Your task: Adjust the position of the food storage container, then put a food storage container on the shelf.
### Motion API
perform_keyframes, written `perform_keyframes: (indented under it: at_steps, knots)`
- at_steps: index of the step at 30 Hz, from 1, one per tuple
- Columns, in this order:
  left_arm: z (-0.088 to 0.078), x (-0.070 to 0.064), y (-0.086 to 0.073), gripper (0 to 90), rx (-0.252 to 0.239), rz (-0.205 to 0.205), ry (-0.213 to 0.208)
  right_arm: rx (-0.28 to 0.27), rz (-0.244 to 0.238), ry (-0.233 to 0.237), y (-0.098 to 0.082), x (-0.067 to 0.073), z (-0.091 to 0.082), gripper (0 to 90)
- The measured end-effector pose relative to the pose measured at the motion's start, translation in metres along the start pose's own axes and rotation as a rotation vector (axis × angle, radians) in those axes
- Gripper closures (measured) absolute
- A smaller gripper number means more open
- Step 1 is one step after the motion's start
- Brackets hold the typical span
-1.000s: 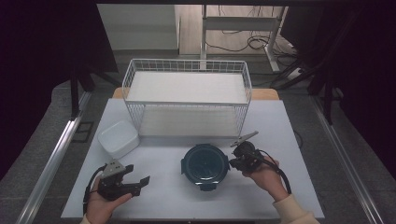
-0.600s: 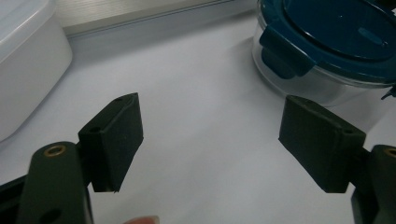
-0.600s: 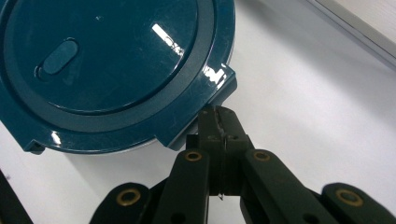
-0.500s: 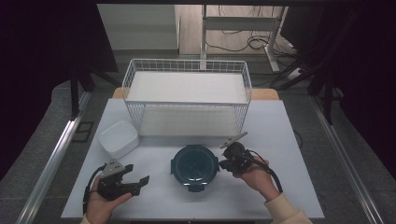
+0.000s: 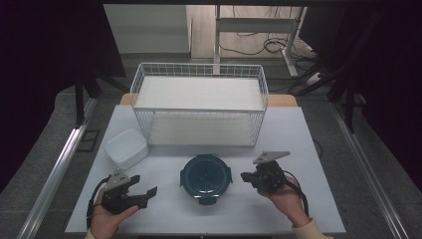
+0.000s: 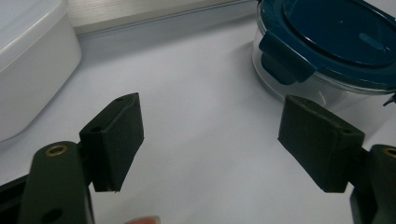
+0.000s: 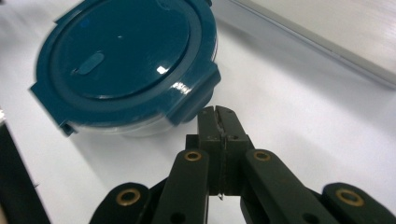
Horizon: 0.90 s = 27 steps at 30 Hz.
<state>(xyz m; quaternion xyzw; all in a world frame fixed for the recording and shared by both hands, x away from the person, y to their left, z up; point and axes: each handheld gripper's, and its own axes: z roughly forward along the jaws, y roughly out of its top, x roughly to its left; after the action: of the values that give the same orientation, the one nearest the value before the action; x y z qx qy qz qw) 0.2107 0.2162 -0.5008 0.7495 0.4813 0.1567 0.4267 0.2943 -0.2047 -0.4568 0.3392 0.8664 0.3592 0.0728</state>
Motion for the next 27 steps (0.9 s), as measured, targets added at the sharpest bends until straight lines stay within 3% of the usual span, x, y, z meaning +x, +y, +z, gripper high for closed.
perform_keyframes:
  at_steps: [2,4,5,6,8,10,11,14,15,21,27]
  knots:
    - [0.003,0.000,0.001,21.9,0.004,0.009,0.001,-0.017,-0.012,0.015,-0.008,-0.001,-0.002,86.5]
    - [0.005,-0.001,0.003,21.8,0.004,0.011,-0.001,-0.028,0.010,0.040,-0.013,-0.003,-0.003,79.2]
    - [0.007,-0.001,0.004,21.8,0.005,0.008,-0.006,-0.052,0.039,0.040,-0.018,-0.004,-0.004,66.5]
    - [0.007,-0.001,0.004,21.8,0.005,0.008,-0.006,-0.052,0.039,0.040,-0.018,-0.004,-0.004,66.5]
    - [0.010,0.000,0.006,21.7,0.009,0.006,-0.014,-0.091,0.091,0.052,-0.023,-0.005,-0.005,45.9]
    - [0.012,0.000,0.007,21.7,0.010,0.005,-0.015,-0.099,0.111,0.067,-0.025,-0.005,-0.006,41.1]
    - [0.014,0.000,0.008,21.7,0.010,0.005,-0.022,-0.104,0.157,0.097,-0.027,-0.006,-0.005,33.9]
    - [0.015,0.000,0.010,21.6,0.008,0.008,-0.029,-0.115,0.164,0.099,-0.029,-0.003,-0.005,29.2]
    - [0.017,-0.001,0.013,21.6,0.006,0.008,-0.036,-0.121,0.154,0.073,-0.030,0.000,-0.005,25.6]
    - [0.020,-0.005,0.018,20.2,0.008,0.007,-0.050,-0.115,0.155,0.080,-0.028,0.007,-0.003,17.9]
    - [0.021,-0.007,0.029,16.7,0.012,-0.048,-0.090,-0.114,0.190,0.081,-0.023,0.005,-0.001,17.1]
